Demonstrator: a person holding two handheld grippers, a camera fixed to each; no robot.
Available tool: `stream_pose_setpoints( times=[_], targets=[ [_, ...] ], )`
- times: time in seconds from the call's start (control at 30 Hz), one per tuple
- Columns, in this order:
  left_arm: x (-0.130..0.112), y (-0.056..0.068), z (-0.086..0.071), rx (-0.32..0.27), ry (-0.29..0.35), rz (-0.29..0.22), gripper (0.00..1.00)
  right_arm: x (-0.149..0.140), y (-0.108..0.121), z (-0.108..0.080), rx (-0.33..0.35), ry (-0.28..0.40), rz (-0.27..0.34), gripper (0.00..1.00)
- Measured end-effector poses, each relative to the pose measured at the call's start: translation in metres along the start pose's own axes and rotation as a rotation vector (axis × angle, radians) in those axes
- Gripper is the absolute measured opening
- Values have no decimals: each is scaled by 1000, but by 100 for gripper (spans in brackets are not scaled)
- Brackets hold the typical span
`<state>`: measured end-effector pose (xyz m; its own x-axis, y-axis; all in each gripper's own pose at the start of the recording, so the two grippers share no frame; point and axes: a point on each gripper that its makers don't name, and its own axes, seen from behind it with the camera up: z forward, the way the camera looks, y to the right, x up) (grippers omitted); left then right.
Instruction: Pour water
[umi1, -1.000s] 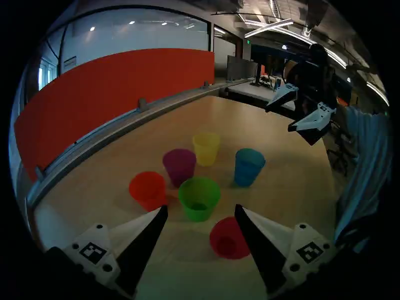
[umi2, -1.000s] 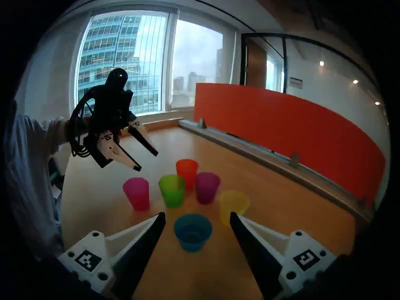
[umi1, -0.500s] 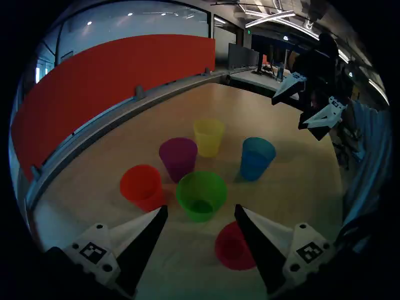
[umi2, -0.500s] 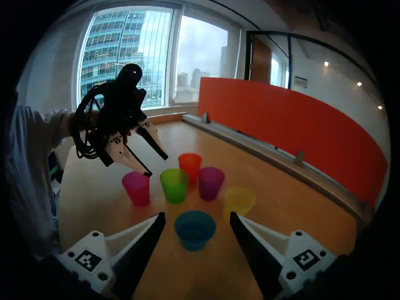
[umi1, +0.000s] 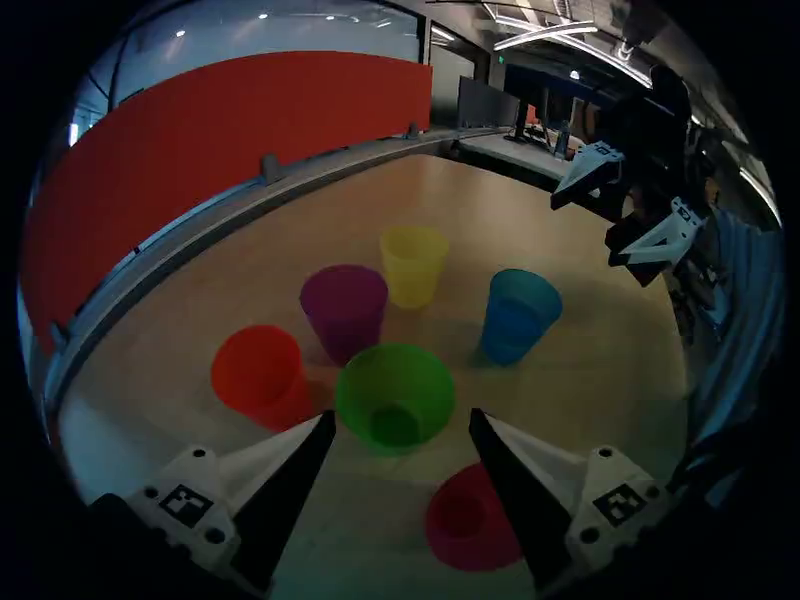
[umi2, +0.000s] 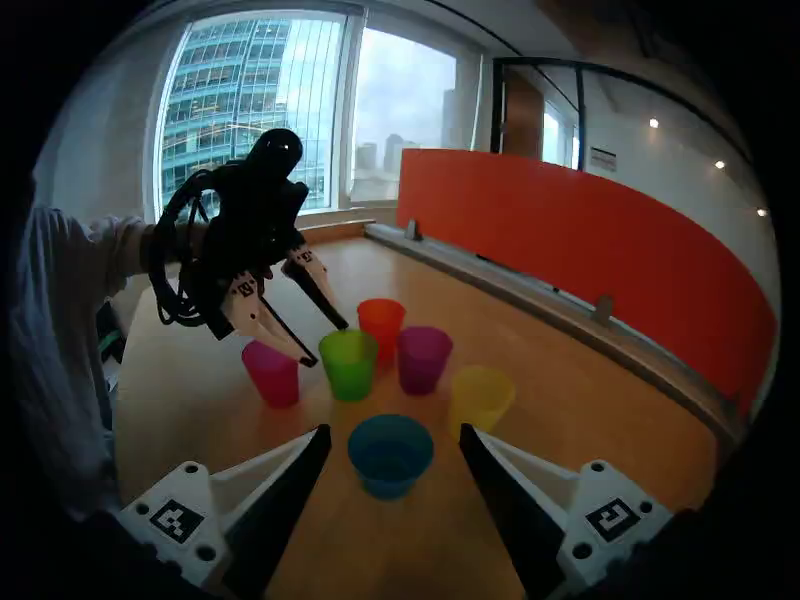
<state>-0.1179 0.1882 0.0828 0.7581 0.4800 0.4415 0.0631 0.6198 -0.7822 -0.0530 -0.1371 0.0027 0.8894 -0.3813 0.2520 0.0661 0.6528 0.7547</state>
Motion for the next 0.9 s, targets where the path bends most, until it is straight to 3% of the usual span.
stream_pose_setpoints(
  times=[0.6,0.9],
  targets=[
    [-3,-8,23,17,-19,-26,100,-5,7,3,-7,-3,15,100],
    [-1,-9,29,29,-10,-14,100,-7,10,3,-14,-5,19,100]
  ],
)
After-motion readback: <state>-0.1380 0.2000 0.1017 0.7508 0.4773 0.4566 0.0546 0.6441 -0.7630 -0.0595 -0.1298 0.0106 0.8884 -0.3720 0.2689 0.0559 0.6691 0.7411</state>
